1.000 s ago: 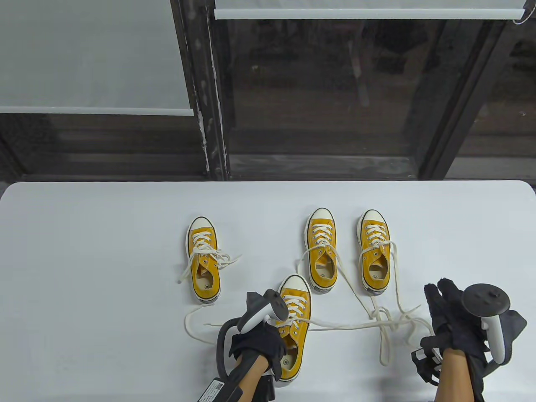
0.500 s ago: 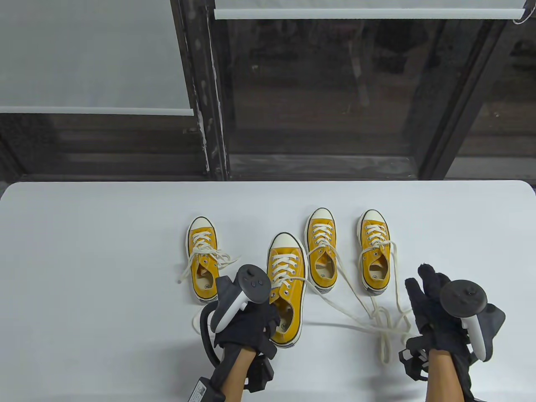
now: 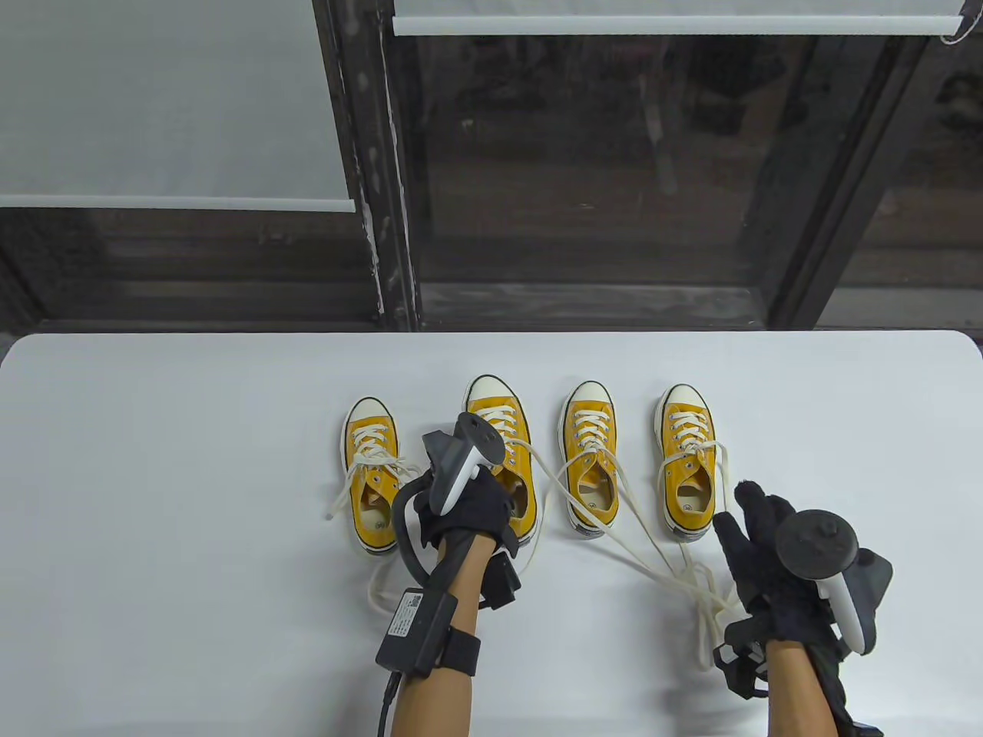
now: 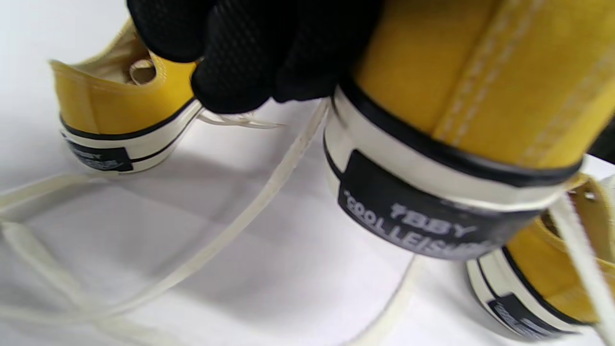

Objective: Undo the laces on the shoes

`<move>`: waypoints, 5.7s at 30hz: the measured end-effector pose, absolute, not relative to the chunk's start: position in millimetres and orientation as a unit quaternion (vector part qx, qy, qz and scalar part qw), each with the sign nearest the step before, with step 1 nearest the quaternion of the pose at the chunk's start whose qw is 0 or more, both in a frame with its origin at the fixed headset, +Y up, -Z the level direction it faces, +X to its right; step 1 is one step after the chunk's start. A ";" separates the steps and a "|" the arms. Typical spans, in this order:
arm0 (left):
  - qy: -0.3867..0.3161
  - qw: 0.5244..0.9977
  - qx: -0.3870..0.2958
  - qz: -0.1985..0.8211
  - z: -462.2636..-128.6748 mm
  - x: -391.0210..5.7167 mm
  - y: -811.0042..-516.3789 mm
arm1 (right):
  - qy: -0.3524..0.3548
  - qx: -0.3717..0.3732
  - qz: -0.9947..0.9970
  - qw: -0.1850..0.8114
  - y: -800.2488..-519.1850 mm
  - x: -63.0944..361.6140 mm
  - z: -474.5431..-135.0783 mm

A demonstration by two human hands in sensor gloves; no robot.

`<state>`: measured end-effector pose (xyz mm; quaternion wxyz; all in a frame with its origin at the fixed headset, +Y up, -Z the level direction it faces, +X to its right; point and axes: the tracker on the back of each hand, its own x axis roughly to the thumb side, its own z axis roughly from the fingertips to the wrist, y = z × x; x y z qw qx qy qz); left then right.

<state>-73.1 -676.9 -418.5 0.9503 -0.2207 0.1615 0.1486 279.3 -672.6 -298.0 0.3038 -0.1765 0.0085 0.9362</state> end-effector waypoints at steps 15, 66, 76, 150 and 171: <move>0.205 0.939 -0.256 0.106 -461.6 -66.3 -748.3 | 0.019 -0.175 0.938 0.297 -675.2 276.8 -299.7; 0.196 0.935 -0.116 0.271 -376.3 -184.3 -654.6 | 0.059 -0.160 0.930 0.327 -678.7 271.8 -301.8; 0.009 0.945 -0.216 0.244 -293.7 -105.0 -629.2 | 0.060 -0.154 0.925 0.341 -679.1 272.4 -301.3; -0.085 0.829 -0.452 0.318 -308.6 -48.0 -742.5 | 0.267 0.157 0.851 0.423 -660.4 156.8 -301.5; -0.062 0.833 -0.458 0.305 -306.9 -47.6 -751.8 | 0.277 0.384 0.543 0.693 -495.3 61.1 -300.8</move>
